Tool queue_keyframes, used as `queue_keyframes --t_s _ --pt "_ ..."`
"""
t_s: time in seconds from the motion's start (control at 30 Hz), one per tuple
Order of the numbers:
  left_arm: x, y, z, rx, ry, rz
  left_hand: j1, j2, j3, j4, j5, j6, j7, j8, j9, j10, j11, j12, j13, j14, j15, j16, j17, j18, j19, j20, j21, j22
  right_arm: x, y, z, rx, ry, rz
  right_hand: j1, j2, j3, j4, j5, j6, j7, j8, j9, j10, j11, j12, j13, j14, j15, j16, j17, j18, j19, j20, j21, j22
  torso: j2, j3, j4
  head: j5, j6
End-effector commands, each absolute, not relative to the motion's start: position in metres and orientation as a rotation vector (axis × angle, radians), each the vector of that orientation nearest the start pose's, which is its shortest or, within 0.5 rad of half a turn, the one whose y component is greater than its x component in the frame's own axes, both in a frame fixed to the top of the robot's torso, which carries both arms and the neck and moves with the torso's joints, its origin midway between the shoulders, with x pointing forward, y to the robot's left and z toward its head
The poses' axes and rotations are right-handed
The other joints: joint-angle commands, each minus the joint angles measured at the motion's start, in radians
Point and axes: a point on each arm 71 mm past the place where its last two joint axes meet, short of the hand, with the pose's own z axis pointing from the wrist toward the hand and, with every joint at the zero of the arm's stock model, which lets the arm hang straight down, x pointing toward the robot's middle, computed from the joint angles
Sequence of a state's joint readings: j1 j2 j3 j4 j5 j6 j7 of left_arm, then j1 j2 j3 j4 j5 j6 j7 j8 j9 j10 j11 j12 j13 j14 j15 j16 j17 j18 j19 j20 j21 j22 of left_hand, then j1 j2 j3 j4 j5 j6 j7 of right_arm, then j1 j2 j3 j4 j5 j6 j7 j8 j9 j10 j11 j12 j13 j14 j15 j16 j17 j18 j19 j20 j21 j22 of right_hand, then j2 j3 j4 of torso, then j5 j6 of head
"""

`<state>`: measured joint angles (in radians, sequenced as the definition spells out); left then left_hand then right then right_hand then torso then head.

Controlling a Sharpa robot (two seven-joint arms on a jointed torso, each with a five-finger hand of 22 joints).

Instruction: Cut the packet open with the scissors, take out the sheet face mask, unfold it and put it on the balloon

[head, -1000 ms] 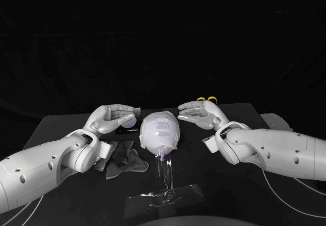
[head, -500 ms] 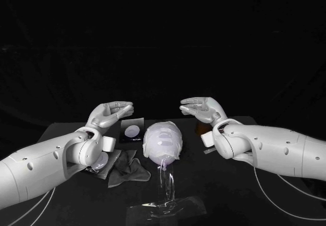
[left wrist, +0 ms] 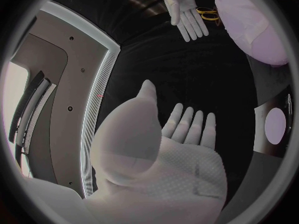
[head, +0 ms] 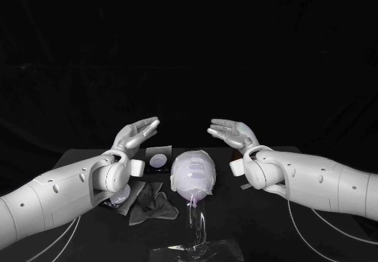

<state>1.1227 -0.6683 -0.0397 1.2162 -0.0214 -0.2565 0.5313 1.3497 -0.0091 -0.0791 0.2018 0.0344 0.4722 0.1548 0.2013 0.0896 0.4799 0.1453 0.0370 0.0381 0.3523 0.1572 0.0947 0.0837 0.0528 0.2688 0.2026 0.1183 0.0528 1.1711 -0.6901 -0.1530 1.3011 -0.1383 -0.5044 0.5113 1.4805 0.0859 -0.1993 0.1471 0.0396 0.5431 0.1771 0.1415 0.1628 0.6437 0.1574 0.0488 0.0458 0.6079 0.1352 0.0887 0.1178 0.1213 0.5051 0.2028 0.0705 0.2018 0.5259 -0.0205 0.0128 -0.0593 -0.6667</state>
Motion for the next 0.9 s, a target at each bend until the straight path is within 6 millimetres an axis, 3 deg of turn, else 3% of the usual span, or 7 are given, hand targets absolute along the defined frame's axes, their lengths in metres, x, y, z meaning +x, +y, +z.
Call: queue_keyframes --t_s 0.03,0.23,0.27,0.3,0.33,0.6,0.9 --pt "0.524 0.210 -0.227 -1.088 1.311 -1.507 -0.430 0.009 0.079 -0.202 -0.034 -0.472 -0.155 -0.201 -0.090 -0.480 -0.145 -0.037 -0.038 -0.352 -0.157 -0.095 -0.084 -0.053 -0.269 -0.203 -0.118 -0.053 0.506 -0.205 -0.233 0.944 1.351 1.274 -0.475 -0.086 0.199 -0.147 -0.040 -0.543 -0.177 -0.141 -0.163 -0.644 -0.157 -0.049 -0.046 -0.608 -0.135 -0.089 -0.118 -0.121 -0.505 -0.203 -0.071 -0.202 0.003 0.0026 -0.0021 0.007 0.008" --pt "0.513 0.206 -0.228 -1.114 1.291 -1.453 -0.637 0.009 0.079 -0.202 -0.034 -0.472 -0.155 -0.201 -0.090 -0.480 -0.145 -0.037 -0.038 -0.352 -0.157 -0.095 -0.084 -0.053 -0.269 -0.203 -0.118 -0.053 0.489 -0.199 -0.231 1.052 1.294 1.263 -0.700 -0.086 0.199 -0.147 -0.040 -0.543 -0.177 -0.141 -0.163 -0.644 -0.157 -0.049 -0.046 -0.608 -0.135 -0.089 -0.118 -0.121 -0.505 -0.203 -0.071 -0.202 0.014 0.0156 -0.0099 0.045 0.051" --pt "0.509 0.204 -0.228 -1.124 1.284 -1.434 -1.350 0.009 0.079 -0.202 -0.034 -0.472 -0.155 -0.201 -0.090 -0.480 -0.145 -0.037 -0.038 -0.352 -0.157 -0.095 -0.084 -0.053 -0.269 -0.203 -0.118 -0.053 0.483 -0.198 -0.230 1.088 1.275 1.257 -0.743 -0.086 0.199 -0.147 -0.040 -0.543 -0.177 -0.141 -0.163 -0.644 -0.157 -0.049 -0.046 -0.608 -0.135 -0.089 -0.118 -0.121 -0.505 -0.203 -0.071 -0.202 0.016 0.0179 -0.0113 0.052 0.058" --pt "0.506 0.203 -0.228 -1.130 1.279 -1.419 -1.350 0.009 0.079 -0.202 -0.034 -0.472 -0.155 -0.201 -0.090 -0.480 -0.145 -0.037 -0.038 -0.352 -0.157 -0.095 -0.084 -0.053 -0.269 -0.203 -0.118 -0.053 0.479 -0.197 -0.229 1.109 1.264 1.253 -0.772 -0.086 0.199 -0.147 -0.040 -0.543 -0.177 -0.141 -0.163 -0.644 -0.157 -0.049 -0.046 -0.608 -0.135 -0.089 -0.118 -0.121 -0.505 -0.203 -0.071 -0.202 0.017 0.0190 -0.0119 0.055 0.062" --pt "0.502 0.202 -0.228 -1.137 1.274 -1.404 -1.350 0.009 0.079 -0.202 -0.034 -0.472 -0.155 -0.201 -0.090 -0.480 -0.145 -0.037 -0.038 -0.352 -0.157 -0.095 -0.084 -0.053 -0.269 -0.203 -0.118 -0.053 0.476 -0.196 -0.228 1.129 1.255 1.249 -1.481 -0.086 0.199 -0.147 -0.040 -0.543 -0.177 -0.141 -0.163 -0.644 -0.157 -0.049 -0.046 -0.608 -0.135 -0.089 -0.118 -0.121 -0.505 -0.203 -0.071 -0.202 0.018 0.0198 -0.0124 0.057 0.064" --pt "0.474 0.195 -0.226 -1.190 1.233 -1.278 -1.350 0.009 0.079 -0.202 -0.034 -0.472 -0.155 -0.201 -0.090 -0.480 -0.145 -0.037 -0.038 -0.352 -0.157 -0.095 -0.084 -0.053 -0.269 -0.203 -0.118 -0.053 0.462 -0.192 -0.224 1.209 1.218 1.229 -1.481 -0.086 0.199 -0.147 -0.040 -0.543 -0.177 -0.141 -0.163 -0.644 -0.157 -0.049 -0.046 -0.608 -0.135 -0.089 -0.118 -0.121 -0.505 -0.203 -0.071 -0.202 0.018 0.0205 -0.0128 0.059 0.067" --pt "0.462 0.192 -0.224 -1.209 1.218 -1.229 -1.350 0.009 0.079 -0.202 -0.034 -0.472 -0.155 -0.201 -0.090 -0.480 -0.145 -0.037 -0.038 -0.352 -0.157 -0.095 -0.084 -0.053 -0.269 -0.203 -0.118 -0.053 0.462 -0.192 -0.224 1.209 1.218 1.229 -1.481 -0.086 0.199 -0.147 -0.040 -0.543 -0.177 -0.141 -0.163 -0.644 -0.157 -0.049 -0.046 -0.608 -0.135 -0.089 -0.118 -0.121 -0.505 -0.203 -0.071 -0.202 0.018 0.0205 -0.0128 0.059 0.067"
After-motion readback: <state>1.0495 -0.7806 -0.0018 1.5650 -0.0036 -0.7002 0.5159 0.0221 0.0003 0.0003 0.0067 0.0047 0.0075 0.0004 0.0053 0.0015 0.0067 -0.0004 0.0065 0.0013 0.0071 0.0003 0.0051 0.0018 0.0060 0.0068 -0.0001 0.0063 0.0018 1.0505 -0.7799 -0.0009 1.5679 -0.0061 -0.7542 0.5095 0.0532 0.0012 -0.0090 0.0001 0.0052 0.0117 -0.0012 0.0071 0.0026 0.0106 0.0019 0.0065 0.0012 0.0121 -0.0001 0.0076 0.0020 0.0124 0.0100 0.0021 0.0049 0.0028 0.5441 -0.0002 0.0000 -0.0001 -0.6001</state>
